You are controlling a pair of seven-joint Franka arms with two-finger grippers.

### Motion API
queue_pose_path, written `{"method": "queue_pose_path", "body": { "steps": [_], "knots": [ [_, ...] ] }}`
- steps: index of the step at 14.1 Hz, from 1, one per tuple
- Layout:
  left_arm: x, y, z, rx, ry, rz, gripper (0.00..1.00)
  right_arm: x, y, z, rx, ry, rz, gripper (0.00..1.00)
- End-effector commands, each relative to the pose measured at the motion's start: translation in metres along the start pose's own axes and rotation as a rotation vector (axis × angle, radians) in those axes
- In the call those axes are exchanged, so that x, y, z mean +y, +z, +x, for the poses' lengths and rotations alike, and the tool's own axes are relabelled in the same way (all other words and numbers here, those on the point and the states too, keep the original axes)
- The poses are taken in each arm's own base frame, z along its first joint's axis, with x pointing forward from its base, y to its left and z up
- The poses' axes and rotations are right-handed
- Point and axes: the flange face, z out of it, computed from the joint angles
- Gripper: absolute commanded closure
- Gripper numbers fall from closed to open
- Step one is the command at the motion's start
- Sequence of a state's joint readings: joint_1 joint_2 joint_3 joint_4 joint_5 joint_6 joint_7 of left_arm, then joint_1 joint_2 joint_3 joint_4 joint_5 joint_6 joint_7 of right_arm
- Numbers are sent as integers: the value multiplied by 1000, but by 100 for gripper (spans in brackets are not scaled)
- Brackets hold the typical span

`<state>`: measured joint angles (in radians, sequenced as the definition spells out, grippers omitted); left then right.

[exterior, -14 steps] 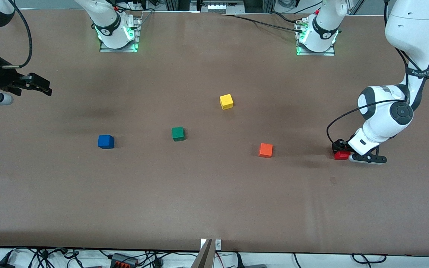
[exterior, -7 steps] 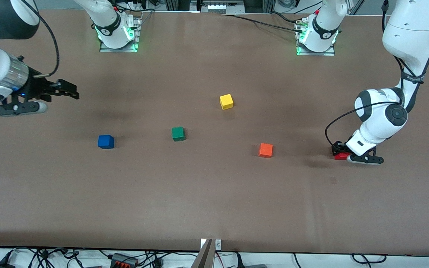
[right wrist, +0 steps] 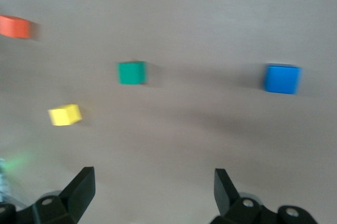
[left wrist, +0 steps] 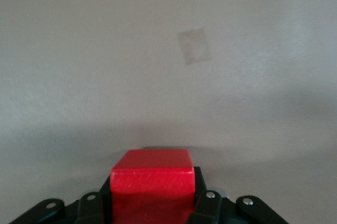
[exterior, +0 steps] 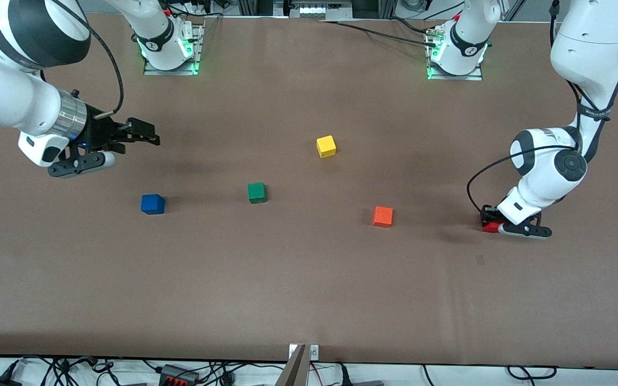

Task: Pass red block to right arm, stack on blue
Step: 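Lift the red cube with the left gripper while the right gripper advances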

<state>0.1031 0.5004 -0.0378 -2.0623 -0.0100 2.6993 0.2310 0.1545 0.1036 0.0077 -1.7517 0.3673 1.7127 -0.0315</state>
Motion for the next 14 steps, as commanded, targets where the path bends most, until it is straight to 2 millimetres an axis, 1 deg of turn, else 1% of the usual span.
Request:
{"method": "queue_pose_path", "body": {
  "steps": [1,2,3,4,6,7,8,9,10,11,12,13,14],
  "knots": [
    [9,-60,23,-37,118,-23,88,-8,24,18,-16,49,165,0],
    [11,-74,30,-55,157,-32,88,-10,33,25,-25,76,253,0],
    [23,-86,37,-61,221,-47,88,-11,43,31,-40,95,326,0],
    [29,-97,42,-53,273,-52,87,-13,51,36,-48,113,390,0],
    [52,-122,52,-16,394,-61,87,-18,65,47,-42,151,503,0],
    [59,-134,53,-22,428,-68,88,-27,70,51,-45,158,577,0],
    [68,-142,52,-35,469,-83,89,-30,76,56,-51,175,649,0],
    [82,-157,56,-22,534,-90,89,-33,81,58,-54,179,683,0],
    [95,-165,56,-42,590,-128,89,-38,82,57,-51,162,691,0],
    [101,-171,57,-61,627,-185,89,-39,83,58,-52,165,706,0],
    [110,-179,62,-45,681,-245,90,-40,97,63,-71,188,751,0],
    [123,-184,64,-15,773,-291,93,-44,105,66,-74,191,800,0],
    [139,-189,67,27,859,-330,93,-45,108,69,-64,185,833,0]
  ]
}}
